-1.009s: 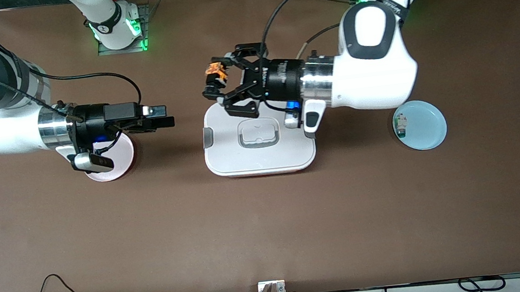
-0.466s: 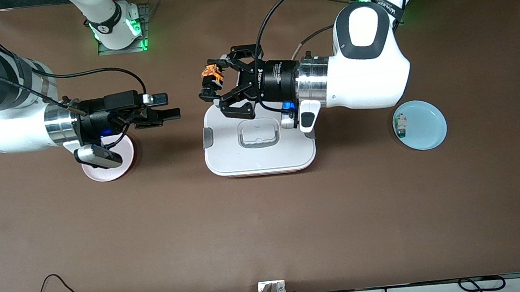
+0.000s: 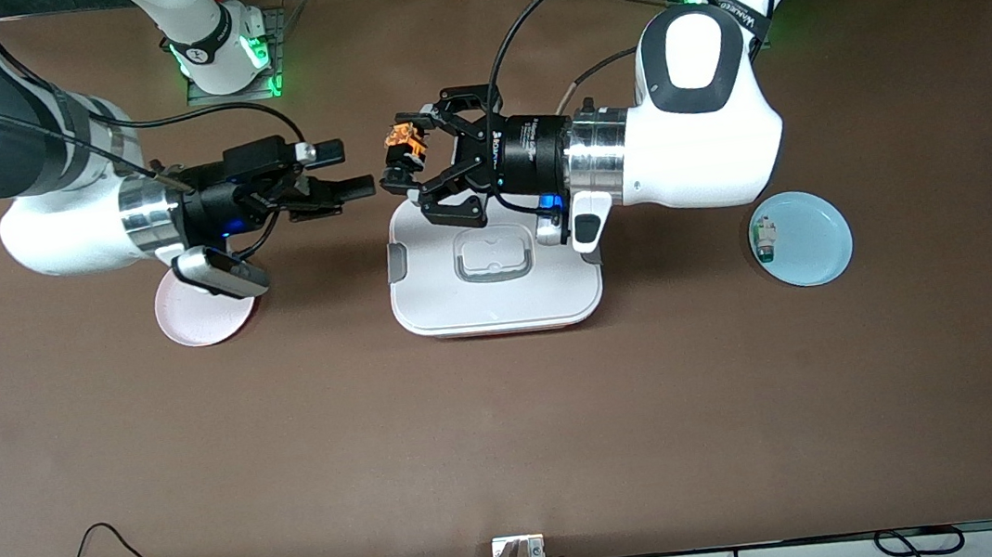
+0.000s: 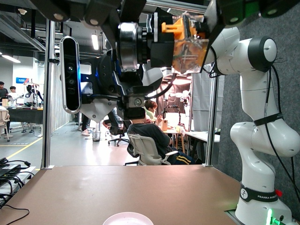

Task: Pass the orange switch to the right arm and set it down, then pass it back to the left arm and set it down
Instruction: 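Move the right gripper toward the switch held by the left gripper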

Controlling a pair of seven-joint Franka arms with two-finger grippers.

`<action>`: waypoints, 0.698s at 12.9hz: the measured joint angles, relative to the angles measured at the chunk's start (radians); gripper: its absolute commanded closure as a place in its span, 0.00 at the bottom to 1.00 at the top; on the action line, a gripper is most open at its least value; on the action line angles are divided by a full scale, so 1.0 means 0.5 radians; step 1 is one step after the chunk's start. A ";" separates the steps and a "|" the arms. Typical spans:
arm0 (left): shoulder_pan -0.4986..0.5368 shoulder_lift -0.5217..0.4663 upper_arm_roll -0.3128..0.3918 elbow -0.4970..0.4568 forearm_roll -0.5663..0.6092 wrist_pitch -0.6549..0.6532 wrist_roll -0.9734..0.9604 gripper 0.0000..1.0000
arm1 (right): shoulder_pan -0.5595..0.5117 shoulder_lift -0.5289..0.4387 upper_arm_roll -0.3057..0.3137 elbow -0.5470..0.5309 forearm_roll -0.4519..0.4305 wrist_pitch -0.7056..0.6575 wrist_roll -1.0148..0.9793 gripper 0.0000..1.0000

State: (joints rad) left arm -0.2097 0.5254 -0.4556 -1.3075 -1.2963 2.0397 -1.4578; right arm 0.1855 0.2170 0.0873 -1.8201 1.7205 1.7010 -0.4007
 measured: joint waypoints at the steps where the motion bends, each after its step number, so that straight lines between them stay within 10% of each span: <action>1: 0.000 0.000 0.001 0.000 0.000 0.000 -0.008 1.00 | 0.003 0.000 0.000 -0.022 0.012 0.000 -0.043 0.00; 9: 0.003 0.008 0.016 0.003 0.000 0.003 -0.015 1.00 | 0.060 0.021 -0.002 -0.079 0.198 0.007 -0.257 0.00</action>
State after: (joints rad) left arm -0.2084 0.5292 -0.4476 -1.3061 -1.2963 2.0412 -1.4653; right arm 0.2156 0.2276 0.0864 -1.8594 1.8196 1.7048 -0.5294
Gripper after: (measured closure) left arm 0.273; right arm 0.000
